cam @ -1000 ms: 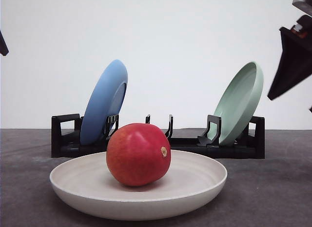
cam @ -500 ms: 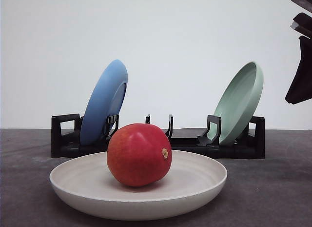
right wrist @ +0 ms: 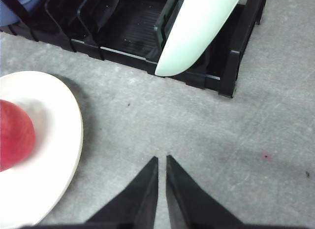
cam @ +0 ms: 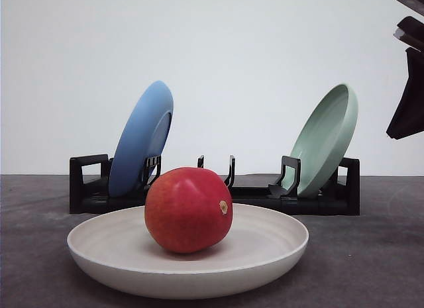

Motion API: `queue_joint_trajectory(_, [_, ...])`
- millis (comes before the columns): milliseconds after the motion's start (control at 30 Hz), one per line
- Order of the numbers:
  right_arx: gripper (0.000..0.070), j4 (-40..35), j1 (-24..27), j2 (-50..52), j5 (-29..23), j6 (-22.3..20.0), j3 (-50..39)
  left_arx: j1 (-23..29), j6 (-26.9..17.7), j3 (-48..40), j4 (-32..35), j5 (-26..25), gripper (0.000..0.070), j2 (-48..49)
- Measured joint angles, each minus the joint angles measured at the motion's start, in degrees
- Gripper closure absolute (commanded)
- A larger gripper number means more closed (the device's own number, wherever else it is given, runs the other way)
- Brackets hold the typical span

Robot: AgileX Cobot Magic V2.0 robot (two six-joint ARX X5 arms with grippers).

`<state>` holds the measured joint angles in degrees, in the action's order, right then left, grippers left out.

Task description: Place pomegranate in white plate

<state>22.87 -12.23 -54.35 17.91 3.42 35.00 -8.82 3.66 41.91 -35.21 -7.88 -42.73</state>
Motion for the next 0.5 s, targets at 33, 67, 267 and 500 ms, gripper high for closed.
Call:
queue_joint_trajectory(33, [0.0678,0.0,0.0,0.0,0.0,0.0,0.0,0.1,-0.1,-1.4,1.4,0.0,0.07,1.7])
queue_joint_trajectory(67, [0.0678,0.0,0.0,0.0,0.0,0.0,0.0,0.3,-0.1,-3.0,2.8,0.0,0.07,3.4])
queue_joint_trajectory(267, [0.0678,0.0,0.0,0.0,0.0,0.0,0.0,3.2,-0.7,-15.3,12.0,1.1,0.07,14.9])
queue_joint_trajectory(500, [0.0678,0.0,0.0,0.0,0.0,0.0,0.0,5.9,-0.7,-26.5,19.2,3.3,0.07,28.5])
